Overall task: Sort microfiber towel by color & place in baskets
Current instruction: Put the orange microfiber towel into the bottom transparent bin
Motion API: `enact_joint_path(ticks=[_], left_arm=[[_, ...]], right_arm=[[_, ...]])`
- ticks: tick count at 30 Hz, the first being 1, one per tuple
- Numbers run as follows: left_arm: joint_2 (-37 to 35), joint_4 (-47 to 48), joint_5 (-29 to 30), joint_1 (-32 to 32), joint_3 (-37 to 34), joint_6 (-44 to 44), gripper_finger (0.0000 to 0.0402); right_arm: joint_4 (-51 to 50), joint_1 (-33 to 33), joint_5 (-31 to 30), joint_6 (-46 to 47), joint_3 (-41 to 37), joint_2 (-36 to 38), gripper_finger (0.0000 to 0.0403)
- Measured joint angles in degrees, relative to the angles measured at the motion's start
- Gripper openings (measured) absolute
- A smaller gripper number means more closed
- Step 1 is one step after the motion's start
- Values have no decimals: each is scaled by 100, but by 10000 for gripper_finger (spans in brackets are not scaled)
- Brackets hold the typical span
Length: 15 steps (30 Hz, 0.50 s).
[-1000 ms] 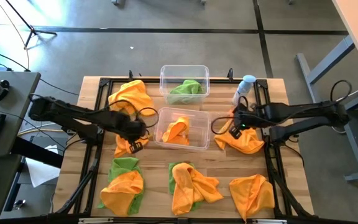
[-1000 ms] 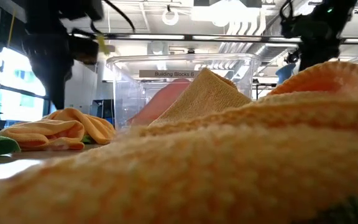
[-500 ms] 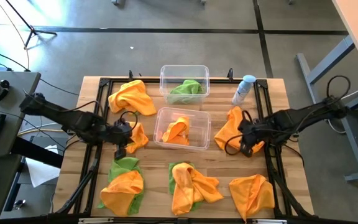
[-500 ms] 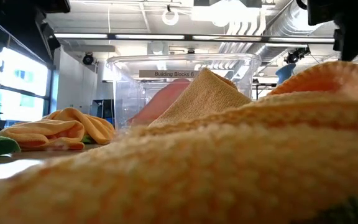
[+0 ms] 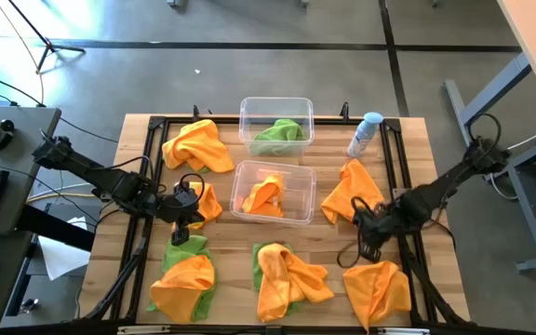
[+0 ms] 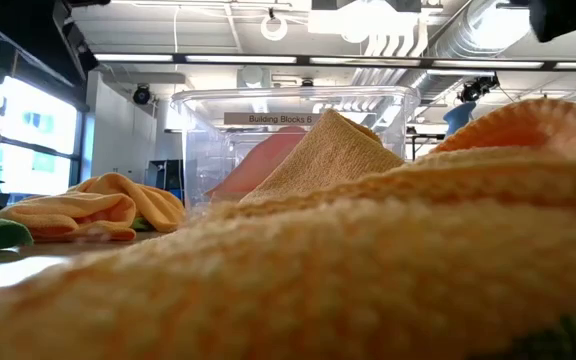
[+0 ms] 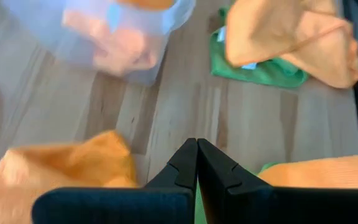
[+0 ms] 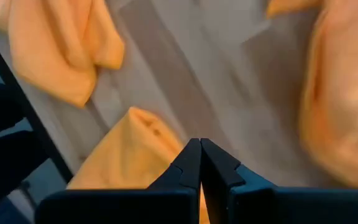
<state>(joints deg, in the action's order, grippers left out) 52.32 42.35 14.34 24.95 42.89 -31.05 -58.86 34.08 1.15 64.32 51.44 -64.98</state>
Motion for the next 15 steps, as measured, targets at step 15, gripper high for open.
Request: enact_joint_path(ticks=[15], left_arm=[[2,-161,-11,102,0,1532,0]], right_arm=[[212,1123,83,1932,2,-1226,63]])
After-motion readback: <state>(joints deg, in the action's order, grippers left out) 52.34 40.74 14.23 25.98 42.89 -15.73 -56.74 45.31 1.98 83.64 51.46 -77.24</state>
